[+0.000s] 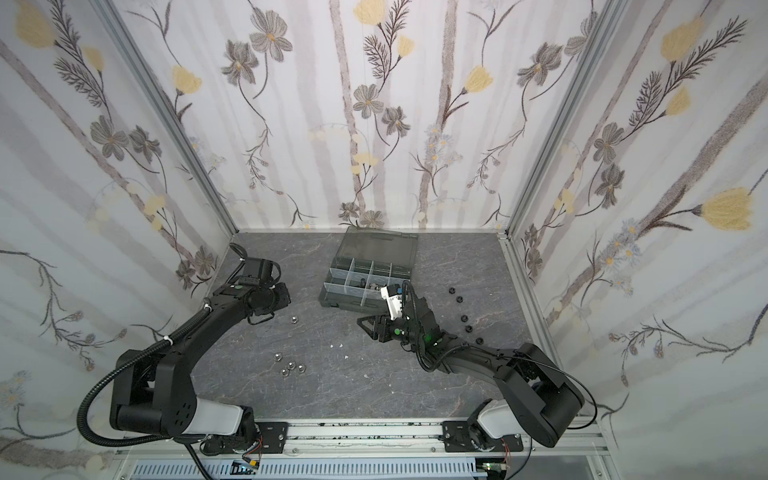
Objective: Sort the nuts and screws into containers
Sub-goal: 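Lift the black bolt into a box compartment and open the left gripper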
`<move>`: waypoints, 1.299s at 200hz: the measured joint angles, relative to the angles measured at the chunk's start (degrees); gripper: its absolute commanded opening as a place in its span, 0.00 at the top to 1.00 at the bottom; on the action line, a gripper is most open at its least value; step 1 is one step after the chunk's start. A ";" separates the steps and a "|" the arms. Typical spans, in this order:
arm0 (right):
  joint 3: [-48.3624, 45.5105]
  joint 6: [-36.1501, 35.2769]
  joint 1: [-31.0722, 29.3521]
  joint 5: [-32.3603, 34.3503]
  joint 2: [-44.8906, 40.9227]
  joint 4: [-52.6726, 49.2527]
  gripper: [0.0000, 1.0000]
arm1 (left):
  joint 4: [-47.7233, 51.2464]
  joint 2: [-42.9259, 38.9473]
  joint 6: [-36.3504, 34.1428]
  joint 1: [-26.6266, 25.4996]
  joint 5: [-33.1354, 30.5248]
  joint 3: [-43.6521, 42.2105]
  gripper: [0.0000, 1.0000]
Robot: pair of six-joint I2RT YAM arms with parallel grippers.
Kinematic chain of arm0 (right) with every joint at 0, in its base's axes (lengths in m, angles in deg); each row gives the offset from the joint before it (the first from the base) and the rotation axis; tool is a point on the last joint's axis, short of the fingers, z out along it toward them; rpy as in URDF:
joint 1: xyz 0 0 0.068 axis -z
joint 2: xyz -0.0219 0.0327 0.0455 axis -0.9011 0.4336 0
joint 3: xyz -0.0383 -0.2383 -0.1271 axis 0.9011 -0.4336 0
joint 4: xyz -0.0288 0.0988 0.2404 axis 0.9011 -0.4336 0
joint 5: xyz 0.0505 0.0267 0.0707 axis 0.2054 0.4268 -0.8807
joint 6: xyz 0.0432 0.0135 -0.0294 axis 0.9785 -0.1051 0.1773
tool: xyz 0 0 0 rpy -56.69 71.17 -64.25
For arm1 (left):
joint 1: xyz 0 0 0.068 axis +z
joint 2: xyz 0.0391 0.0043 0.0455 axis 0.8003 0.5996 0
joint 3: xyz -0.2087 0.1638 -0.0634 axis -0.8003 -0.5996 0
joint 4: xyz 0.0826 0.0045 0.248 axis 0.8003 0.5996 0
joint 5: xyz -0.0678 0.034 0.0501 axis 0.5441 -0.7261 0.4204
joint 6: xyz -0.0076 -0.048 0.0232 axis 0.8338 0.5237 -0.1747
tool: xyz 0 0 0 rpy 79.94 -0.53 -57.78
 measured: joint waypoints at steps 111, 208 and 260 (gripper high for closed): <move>3.89 -6.49 2.73 7.93 -8.26 -18.47 0.44 | -4.48 10.64 -0.83 -10.82 1.20 9.49 0.83; 3.82 -9.79 8.20 10.54 -11.67 -26.77 0.44 | -7.04 27.21 -0.83 -17.49 3.15 26.75 0.83; 2.82 -10.84 9.31 10.56 -11.74 -27.56 0.44 | -6.84 33.79 -0.83 -20.15 4.00 33.11 0.83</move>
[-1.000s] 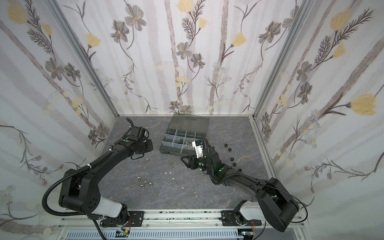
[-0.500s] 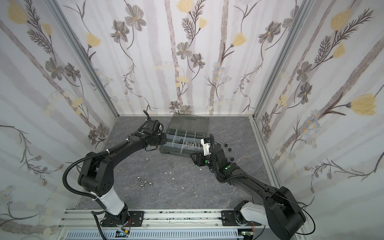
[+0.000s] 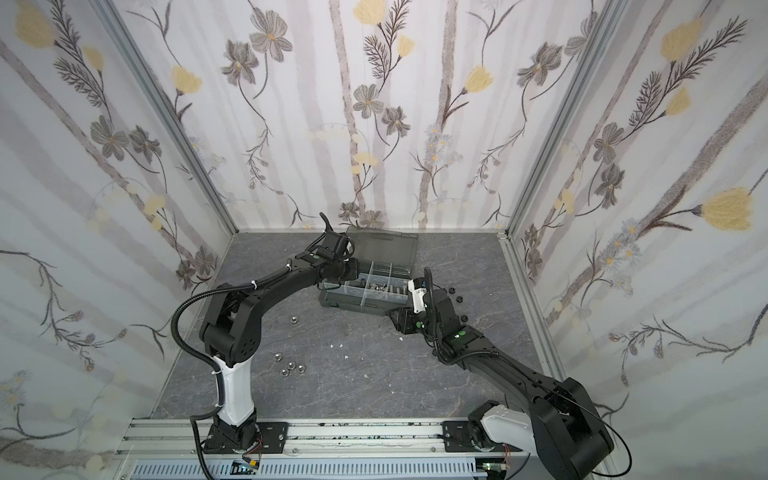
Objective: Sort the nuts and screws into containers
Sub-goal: 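Lift the black bolt into a box compartment and open the left gripper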
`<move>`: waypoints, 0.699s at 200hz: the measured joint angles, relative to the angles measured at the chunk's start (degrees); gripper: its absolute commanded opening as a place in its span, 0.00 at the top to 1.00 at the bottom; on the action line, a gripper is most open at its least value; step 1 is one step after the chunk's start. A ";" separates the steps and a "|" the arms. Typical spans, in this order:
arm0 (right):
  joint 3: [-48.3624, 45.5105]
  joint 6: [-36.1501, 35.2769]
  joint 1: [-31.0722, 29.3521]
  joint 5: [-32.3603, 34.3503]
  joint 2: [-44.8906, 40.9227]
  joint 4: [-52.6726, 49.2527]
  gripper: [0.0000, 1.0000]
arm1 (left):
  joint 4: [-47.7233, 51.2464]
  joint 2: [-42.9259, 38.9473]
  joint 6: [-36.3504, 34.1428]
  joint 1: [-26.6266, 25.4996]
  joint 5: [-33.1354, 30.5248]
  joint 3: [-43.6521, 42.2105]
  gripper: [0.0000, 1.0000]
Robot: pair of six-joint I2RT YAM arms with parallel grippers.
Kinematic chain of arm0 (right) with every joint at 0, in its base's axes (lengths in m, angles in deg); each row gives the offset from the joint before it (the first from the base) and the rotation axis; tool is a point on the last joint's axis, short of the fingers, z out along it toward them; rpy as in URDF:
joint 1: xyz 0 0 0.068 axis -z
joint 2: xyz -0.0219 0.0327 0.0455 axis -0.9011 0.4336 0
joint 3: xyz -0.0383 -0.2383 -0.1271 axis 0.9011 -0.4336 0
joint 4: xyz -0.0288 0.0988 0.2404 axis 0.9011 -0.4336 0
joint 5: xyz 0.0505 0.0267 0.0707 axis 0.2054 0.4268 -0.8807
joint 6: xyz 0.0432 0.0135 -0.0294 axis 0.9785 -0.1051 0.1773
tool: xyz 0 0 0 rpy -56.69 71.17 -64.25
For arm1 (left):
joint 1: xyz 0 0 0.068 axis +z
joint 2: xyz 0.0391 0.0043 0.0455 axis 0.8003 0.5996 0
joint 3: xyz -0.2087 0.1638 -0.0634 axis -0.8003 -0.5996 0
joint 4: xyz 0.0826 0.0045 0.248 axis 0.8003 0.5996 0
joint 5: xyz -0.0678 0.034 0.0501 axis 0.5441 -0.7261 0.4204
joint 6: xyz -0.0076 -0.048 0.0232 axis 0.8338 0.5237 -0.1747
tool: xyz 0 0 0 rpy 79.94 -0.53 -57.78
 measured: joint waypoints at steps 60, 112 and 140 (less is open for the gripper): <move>-1.09 0.00 0.76 -0.24 1.29 0.98 0.44 | 0.44 1.38 0.04 -0.87 -0.20 0.07 0.75; -0.09 -0.02 0.85 -0.24 2.36 1.29 0.44 | -0.31 1.38 0.07 -1.18 -0.20 -1.07 0.53; 0.74 -0.46 0.85 -0.20 2.05 0.42 0.44 | -0.42 0.55 0.04 -1.18 -0.17 -1.07 0.45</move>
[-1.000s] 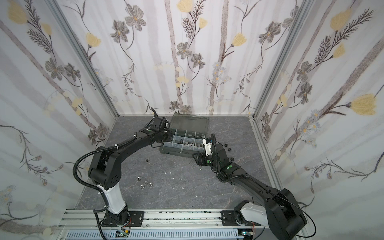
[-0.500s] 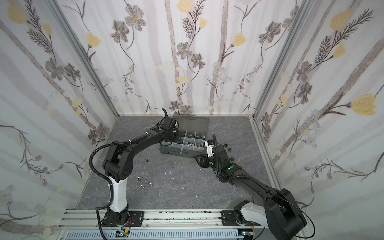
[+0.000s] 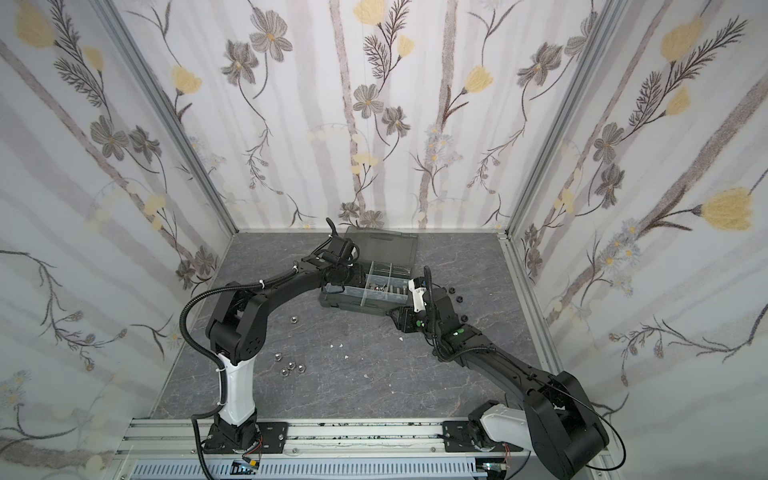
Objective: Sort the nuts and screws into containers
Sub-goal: 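Lift the black bolt into a box compartment and open the left gripper, then move the right gripper to a silver hex nut and close it while the left withdraws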
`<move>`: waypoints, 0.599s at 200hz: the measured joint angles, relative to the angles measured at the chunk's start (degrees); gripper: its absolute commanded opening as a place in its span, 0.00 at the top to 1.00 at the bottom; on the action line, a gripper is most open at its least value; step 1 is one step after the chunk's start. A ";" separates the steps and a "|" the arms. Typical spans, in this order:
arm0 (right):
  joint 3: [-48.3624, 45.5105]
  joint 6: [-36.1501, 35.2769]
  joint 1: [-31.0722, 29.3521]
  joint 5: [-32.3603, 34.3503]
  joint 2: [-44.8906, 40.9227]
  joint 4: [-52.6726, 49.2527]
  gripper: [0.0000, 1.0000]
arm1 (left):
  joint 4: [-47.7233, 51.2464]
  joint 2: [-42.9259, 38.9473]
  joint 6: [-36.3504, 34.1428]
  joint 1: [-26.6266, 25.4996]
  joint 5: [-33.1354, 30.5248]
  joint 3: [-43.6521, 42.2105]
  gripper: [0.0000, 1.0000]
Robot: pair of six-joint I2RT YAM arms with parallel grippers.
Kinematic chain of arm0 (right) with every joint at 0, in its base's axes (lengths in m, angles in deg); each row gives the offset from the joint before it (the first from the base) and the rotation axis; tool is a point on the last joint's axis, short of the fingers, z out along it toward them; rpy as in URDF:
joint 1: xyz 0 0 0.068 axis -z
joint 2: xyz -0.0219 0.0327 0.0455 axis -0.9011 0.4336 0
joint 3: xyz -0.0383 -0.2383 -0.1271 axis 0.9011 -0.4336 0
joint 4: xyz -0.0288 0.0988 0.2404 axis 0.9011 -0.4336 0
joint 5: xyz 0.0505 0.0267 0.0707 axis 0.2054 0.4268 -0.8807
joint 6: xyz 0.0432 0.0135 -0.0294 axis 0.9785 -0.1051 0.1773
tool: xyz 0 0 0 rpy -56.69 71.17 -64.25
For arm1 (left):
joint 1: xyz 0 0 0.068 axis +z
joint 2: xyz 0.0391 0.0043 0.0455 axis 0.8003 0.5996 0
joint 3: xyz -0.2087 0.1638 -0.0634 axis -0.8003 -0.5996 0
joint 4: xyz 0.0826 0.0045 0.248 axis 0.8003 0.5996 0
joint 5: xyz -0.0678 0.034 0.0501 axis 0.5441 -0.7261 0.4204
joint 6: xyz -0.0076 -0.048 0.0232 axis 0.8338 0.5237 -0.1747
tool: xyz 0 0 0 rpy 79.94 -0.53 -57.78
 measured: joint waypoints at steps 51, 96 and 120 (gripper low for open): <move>1.55 -0.44 -1.84 0.37 0.17 -1.22 0.44 | -0.85 -9.05 -0.02 0.17 -1.62 -3.63 0.30; 6.97 -0.42 -9.68 2.80 7.15 -1.16 0.44 | -2.93 -20.92 -0.22 2.19 -3.26 -11.32 0.20; 10.03 -0.52 -14.25 3.02 11.21 -0.68 0.43 | -3.96 -28.89 -0.48 4.04 -3.26 -16.74 0.15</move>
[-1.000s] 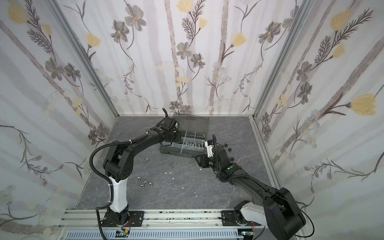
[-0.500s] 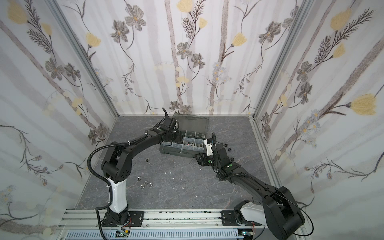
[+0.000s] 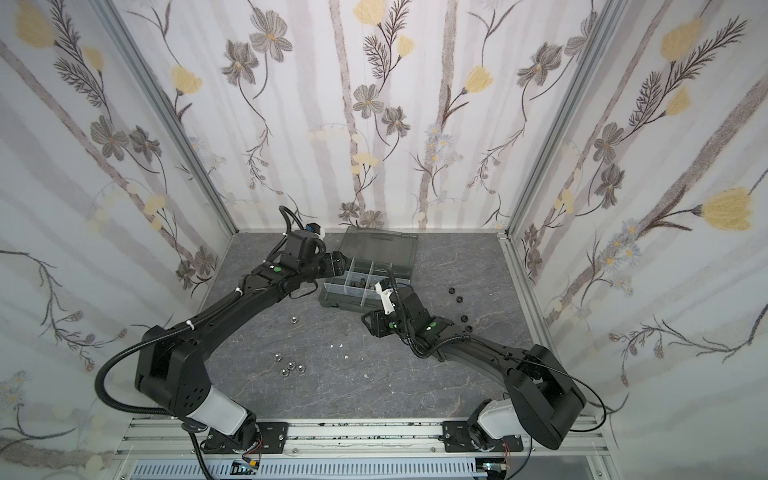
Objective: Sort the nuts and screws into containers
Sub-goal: 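Move the right gripper to a silver hex nut and close it while the left withdraws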
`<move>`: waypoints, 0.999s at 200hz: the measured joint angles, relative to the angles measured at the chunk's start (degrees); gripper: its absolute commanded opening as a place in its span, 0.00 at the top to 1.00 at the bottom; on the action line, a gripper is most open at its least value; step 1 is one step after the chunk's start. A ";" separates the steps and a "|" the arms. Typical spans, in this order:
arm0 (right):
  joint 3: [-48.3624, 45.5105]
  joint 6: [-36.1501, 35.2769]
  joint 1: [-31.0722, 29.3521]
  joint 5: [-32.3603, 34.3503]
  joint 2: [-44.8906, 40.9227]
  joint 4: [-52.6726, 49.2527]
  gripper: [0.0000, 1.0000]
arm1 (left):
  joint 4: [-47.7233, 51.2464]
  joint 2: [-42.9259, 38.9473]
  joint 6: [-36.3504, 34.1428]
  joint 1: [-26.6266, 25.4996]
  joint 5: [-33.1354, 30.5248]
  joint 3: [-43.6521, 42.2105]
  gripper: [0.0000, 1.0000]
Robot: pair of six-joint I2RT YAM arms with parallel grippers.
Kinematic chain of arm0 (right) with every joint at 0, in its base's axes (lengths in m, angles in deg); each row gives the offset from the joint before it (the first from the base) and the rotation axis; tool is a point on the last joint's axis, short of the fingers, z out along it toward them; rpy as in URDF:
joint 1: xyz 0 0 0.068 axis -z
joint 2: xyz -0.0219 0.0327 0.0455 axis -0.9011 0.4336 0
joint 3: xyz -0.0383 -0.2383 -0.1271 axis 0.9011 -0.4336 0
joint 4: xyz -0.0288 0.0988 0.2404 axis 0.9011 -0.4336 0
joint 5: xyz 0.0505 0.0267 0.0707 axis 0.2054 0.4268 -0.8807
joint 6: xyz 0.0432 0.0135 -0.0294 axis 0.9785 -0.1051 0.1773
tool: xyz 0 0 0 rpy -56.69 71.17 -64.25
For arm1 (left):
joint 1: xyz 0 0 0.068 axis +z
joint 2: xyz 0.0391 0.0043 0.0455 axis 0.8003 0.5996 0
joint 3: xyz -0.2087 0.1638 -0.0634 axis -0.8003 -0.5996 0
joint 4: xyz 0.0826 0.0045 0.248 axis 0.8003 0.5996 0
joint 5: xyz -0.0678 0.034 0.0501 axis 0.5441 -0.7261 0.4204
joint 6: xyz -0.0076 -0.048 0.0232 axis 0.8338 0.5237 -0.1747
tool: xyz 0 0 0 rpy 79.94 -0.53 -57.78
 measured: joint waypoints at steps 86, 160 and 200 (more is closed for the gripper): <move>9.14 -5.03 -16.44 2.99 16.28 2.05 0.40 | -0.44 -24.24 -0.26 2.78 0.96 -11.98 0.00; 20.04 -10.56 -20.79 2.97 29.09 2.49 0.38 | 1.16 -38.16 -0.94 2.78 1.51 -20.24 0.00; 24.22 -12.15 -21.18 3.32 33.48 1.42 0.38 | 1.07 -41.40 -1.77 2.80 -0.94 -24.87 0.00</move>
